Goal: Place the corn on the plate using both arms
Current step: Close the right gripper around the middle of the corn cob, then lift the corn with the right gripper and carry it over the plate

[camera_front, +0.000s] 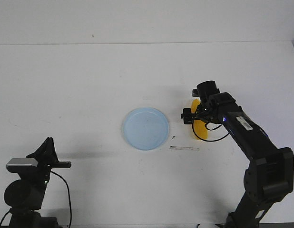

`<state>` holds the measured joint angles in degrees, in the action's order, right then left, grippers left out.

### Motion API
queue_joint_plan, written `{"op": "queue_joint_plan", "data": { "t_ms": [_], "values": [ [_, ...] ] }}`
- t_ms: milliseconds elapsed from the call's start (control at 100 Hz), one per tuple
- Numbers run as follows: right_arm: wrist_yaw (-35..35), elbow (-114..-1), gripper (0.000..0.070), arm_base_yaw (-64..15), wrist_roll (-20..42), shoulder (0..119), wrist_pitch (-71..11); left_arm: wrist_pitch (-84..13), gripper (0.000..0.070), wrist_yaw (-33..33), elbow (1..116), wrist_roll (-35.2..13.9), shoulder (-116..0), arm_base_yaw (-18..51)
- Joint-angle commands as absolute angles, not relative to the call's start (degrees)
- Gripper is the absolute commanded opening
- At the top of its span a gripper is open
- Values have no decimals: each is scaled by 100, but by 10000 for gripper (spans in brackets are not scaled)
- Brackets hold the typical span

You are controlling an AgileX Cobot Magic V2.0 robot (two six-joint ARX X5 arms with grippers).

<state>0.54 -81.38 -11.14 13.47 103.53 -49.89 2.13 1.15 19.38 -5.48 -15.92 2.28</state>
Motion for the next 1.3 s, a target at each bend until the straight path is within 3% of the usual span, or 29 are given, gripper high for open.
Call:
{"op": "queue_joint_plan", "data": {
  "t_ms": [0, 90, 180, 860, 1100, 1290],
  "values": [
    [38, -8246, 488, -1129, 1328, 10549, -4978, 266, 1, 110, 1984, -561, -1588, 233],
    [38, -8246, 385, -1129, 1330, 10575, -4984, 266, 1, 110, 1984, -561, -1588, 233],
    [40, -8246, 336, -1129, 1328, 10582, -4991, 266, 1, 110, 1984, -561, -1588, 233],
    [36, -8250, 331, -1135, 1326, 10569, -4984, 268, 1, 110, 1984, -561, -1588, 233],
    [32, -8250, 276, -1135, 1323, 10444, -4982, 266, 1, 110, 1984, -561, -1588, 233],
    [-1, -8252, 276, -1135, 1319, 10348, -4980, 266, 1, 108, 1984, -561, -1588, 233]
  ]
}}
